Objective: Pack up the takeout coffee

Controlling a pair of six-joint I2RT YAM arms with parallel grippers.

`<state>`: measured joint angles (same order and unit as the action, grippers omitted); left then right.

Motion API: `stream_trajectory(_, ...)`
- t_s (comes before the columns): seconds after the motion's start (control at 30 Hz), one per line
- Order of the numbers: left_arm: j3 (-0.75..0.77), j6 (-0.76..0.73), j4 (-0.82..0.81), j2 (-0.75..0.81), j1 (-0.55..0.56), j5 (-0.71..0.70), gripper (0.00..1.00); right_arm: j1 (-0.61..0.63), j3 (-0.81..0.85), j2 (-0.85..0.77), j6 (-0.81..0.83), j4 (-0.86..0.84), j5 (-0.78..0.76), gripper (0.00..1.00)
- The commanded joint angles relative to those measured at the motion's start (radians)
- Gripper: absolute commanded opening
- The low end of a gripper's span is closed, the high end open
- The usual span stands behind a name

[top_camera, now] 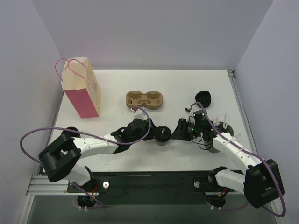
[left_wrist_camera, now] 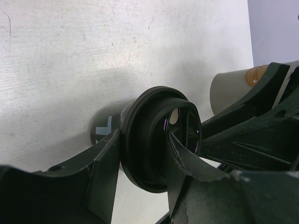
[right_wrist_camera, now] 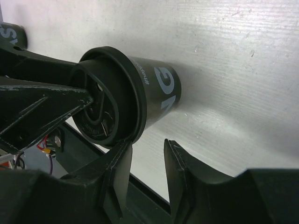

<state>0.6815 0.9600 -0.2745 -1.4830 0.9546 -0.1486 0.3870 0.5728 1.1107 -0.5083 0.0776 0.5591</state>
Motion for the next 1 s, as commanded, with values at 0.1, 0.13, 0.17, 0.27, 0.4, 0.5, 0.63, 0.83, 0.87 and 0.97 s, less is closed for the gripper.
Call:
stream_trajectory(0.1, -0.080, -0.073, 0.290, -0.100, 0.009, 0.024, 0.47, 0.003, -0.034, 0.035, -0.033, -0.070, -0.002, 0.33)
stream_trajectory(0.13, -0.080, -0.070, 0.290, -0.102, 0.009, 0.024, 0.47, 0.001, -0.037, 0.035, -0.035, -0.070, 0.001, 0.33)
stream_trajectory(0.17, -0.086, -0.069, 0.290, -0.103, 0.009, 0.026, 0.47, 0.001, -0.039, 0.032, -0.038, -0.096, 0.005, 0.33)
stream_trajectory(0.27, -0.092, -0.064, 0.256, -0.106, 0.009, 0.026, 0.47, 0.000, -0.037, 0.014, -0.050, -0.101, 0.007, 0.33)
stream_trajectory(0.4, -0.112, -0.055, 0.238, -0.112, 0.009, 0.029, 0.47, 0.001, -0.039, 0.017, -0.068, -0.116, 0.004, 0.32)
stream_trajectory(0.5, -0.125, -0.044, 0.224, -0.115, 0.009, 0.030, 0.47, 0.001, -0.060, 0.040, -0.072, -0.118, -0.022, 0.27)
stream_trajectory(0.63, -0.146, -0.035, 0.215, -0.115, 0.012, 0.030, 0.47, 0.007, -0.109, 0.052, -0.070, -0.091, -0.083, 0.25)
stream_trajectory(0.83, -0.177, -0.018, 0.190, -0.122, 0.010, 0.029, 0.47, 0.055, -0.186, 0.060, -0.081, -0.049, -0.185, 0.24)
stream_trajectory(0.87, -0.180, -0.017, 0.187, -0.123, 0.010, 0.029, 0.47, 0.065, -0.207, 0.066, -0.087, -0.048, -0.209, 0.23)
stream_trajectory(0.97, -0.195, -0.007, 0.181, -0.122, 0.012, 0.026, 0.47, 0.105, -0.223, 0.045, -0.116, -0.030, -0.273, 0.22)
